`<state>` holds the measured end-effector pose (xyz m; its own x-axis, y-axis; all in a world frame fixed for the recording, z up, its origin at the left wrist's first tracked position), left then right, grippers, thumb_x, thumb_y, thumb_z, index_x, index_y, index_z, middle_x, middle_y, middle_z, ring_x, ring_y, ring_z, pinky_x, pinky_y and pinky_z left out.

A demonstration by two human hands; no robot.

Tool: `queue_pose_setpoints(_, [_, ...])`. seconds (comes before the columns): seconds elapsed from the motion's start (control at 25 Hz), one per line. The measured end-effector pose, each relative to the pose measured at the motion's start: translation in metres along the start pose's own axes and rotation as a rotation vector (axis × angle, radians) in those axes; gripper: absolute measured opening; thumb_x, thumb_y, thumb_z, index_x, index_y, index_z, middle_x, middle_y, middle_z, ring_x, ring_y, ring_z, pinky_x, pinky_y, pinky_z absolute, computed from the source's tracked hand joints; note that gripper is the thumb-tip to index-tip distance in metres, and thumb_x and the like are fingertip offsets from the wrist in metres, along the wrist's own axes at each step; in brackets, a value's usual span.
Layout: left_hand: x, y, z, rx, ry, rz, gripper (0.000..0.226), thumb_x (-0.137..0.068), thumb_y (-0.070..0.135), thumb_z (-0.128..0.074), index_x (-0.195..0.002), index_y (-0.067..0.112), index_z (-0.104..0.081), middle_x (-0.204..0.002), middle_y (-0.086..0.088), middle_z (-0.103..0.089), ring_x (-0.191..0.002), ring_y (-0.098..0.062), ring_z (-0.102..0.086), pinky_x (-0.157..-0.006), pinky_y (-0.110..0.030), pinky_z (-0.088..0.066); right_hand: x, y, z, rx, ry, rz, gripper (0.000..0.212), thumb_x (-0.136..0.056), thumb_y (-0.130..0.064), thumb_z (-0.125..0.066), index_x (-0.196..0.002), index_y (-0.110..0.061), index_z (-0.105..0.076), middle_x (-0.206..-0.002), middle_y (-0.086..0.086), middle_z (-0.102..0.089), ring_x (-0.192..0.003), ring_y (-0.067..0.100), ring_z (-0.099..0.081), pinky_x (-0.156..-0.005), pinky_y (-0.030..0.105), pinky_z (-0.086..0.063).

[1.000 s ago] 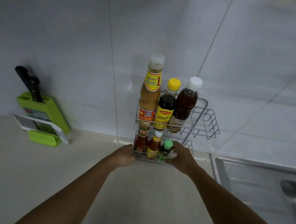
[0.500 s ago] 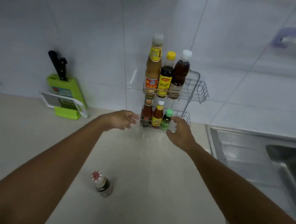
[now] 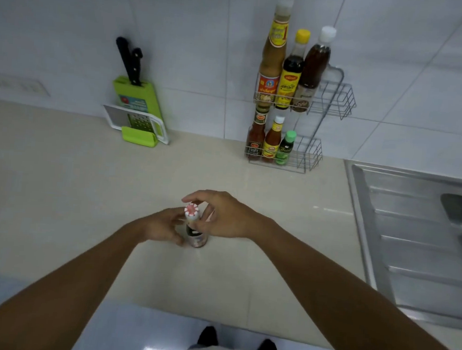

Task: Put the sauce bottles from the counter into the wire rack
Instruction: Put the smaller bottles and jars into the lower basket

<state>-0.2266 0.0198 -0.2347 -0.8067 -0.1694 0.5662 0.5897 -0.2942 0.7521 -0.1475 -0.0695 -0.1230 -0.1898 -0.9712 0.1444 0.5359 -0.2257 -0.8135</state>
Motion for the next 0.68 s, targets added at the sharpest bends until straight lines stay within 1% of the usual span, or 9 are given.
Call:
queue_pose_setpoints(0.04, [0.001,0.001,-0.011,0.059,0.031,-0.044,0.061,-0.069,0.003,-0.088,-0.121,0.025,-0.063,-0.114,0.012,-0.072,-0.105,-0.002,-0.066,-0.088,-0.019,-0.051,-0.002,-0.003,-0.004,0.05,0.036,0.015,0.046,-0.088,-0.02,-0.075,-0.132,-0.025,-0.063,-0.128,-0.002,-0.065,-0.09,0.006,-0.061,-0.081,0.016,-0.049])
queue_pose_setpoints(0.12, [-0.002,0.006,-0.026,0.182,0.129,-0.11,0.044,-0.068,0.013,-0.089,-0.107,0.016,-0.069,-0.1,0.001,-0.075,-0.092,-0.014,-0.07,-0.084,-0.029,-0.055,-0.004,-0.003,-0.006,0.144,0.092,0.009,0.039,-0.092,-0.024,-0.07,-0.131,-0.023,-0.065,-0.128,0.001,-0.067,-0.106,0.013,-0.058,-0.091,0.025,-0.047])
queue_pose_setpoints(0.2, [-0.004,0.012,-0.031,0.312,0.232,-0.14,0.028,-0.074,0.006,-0.08,-0.097,0.002,-0.066,-0.085,-0.013,-0.065,-0.078,-0.025,-0.06,-0.067,-0.031,-0.051,-0.001,-0.005,-0.004,0.199,0.109,0.022,0.035,-0.094,-0.027,-0.067,-0.128,-0.02,-0.067,-0.125,0.001,-0.069,-0.112,0.017,-0.06,-0.093,0.029,-0.048])
queue_pose_setpoints(0.28, [-0.005,0.019,-0.032,0.325,0.273,-0.165,0.017,-0.079,-0.002,-0.069,-0.082,0.014,-0.064,-0.069,-0.011,-0.058,-0.066,-0.025,-0.052,-0.055,-0.03,-0.044,0.007,-0.007,0.01,0.235,0.141,0.044,0.03,-0.094,-0.029,-0.066,-0.123,-0.018,-0.069,-0.117,-0.001,-0.073,-0.104,0.014,-0.065,-0.089,0.029,-0.052])
queue_pose_setpoints(0.32, [-0.008,0.022,-0.03,0.289,0.285,-0.183,0.025,-0.077,0.0,-0.068,-0.074,0.023,-0.061,-0.064,-0.005,-0.057,-0.061,-0.023,-0.051,-0.054,-0.031,-0.043,0.012,-0.007,0.022,0.25,0.159,0.038,0.028,-0.094,-0.031,-0.067,-0.119,-0.019,-0.07,-0.112,-0.003,-0.074,-0.098,0.013,-0.066,-0.085,0.029,-0.054])
queue_pose_setpoints(0.4, [-0.007,0.046,-0.022,0.122,0.275,-0.217,0.021,-0.069,0.003,-0.067,-0.069,0.023,-0.058,-0.063,0.003,-0.057,-0.058,-0.017,-0.053,-0.059,-0.033,-0.045,0.023,-0.008,0.049,0.321,0.172,0.034,0.026,-0.094,-0.041,-0.064,-0.112,-0.022,-0.068,-0.097,-0.007,-0.071,-0.084,0.013,-0.064,-0.073,0.031,-0.054])
queue_pose_setpoints(0.52, [-0.002,0.112,-0.025,-0.068,0.039,-0.315,0.016,-0.064,0.001,-0.065,-0.069,0.013,-0.057,-0.064,0.0,-0.058,-0.059,-0.014,-0.055,-0.062,-0.034,-0.046,0.037,-0.028,0.089,0.738,0.228,0.188,0.036,-0.098,-0.053,-0.044,-0.095,-0.019,-0.058,-0.081,-0.003,-0.062,-0.065,0.02,-0.053,-0.054,0.032,-0.038])
queue_pose_setpoints(0.6, [0.006,0.153,-0.028,-0.112,-0.085,-0.324,0.015,-0.061,0.002,-0.064,-0.068,0.014,-0.057,-0.063,-0.001,-0.058,-0.058,-0.018,-0.056,-0.059,-0.033,-0.048,0.047,-0.039,0.118,0.892,0.35,0.277,0.045,-0.098,-0.05,-0.036,-0.078,-0.014,-0.056,-0.066,0.001,-0.058,-0.053,0.022,-0.045,-0.05,0.028,-0.028])
queue_pose_setpoints(0.68, [0.008,0.185,-0.016,-0.175,0.04,-0.329,0.017,-0.063,0.011,-0.068,-0.074,0.021,-0.059,-0.066,0.0,-0.059,-0.062,-0.022,-0.059,-0.06,-0.032,-0.048,0.055,-0.038,0.149,0.788,0.497,0.188,0.046,-0.099,-0.043,-0.033,-0.065,-0.017,-0.049,-0.055,-0.003,-0.046,-0.049,0.019,-0.038,-0.051,0.027,-0.025])
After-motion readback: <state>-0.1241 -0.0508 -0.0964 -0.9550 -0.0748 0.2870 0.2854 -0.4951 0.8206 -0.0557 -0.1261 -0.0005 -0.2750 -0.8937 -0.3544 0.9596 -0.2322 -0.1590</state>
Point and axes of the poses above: each hand's wrist, its own x-axis away from the middle knuckle, its own z-axis out of the back of the hand, y = z × x, the point moved 10 cm from there along -x, towards the middle knuckle
